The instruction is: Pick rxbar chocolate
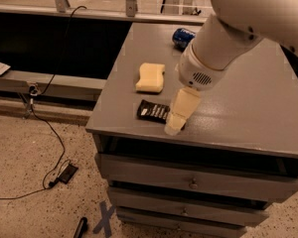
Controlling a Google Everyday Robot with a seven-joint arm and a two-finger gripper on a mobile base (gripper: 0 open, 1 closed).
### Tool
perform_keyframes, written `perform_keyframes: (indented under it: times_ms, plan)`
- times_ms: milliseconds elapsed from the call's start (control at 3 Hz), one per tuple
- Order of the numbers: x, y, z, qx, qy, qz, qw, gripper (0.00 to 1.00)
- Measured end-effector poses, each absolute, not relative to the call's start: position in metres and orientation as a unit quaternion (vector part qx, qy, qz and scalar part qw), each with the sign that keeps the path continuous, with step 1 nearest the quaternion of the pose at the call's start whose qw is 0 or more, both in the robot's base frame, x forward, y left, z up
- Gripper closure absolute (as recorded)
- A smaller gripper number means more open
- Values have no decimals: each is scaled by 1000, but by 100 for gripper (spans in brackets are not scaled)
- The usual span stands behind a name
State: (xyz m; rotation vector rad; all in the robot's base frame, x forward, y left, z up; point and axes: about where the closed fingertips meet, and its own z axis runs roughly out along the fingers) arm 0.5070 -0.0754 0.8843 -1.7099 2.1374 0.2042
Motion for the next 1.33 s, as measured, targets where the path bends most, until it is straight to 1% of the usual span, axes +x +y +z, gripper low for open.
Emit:
perform_keyframes:
  times_ms: [667, 1000, 1333]
  plan:
    - [506, -74, 836, -590, 782, 90, 181, 0]
    - [505, -67, 820, -587, 785, 102, 172, 19]
    - [504, -64, 813, -585, 786, 112, 164, 41]
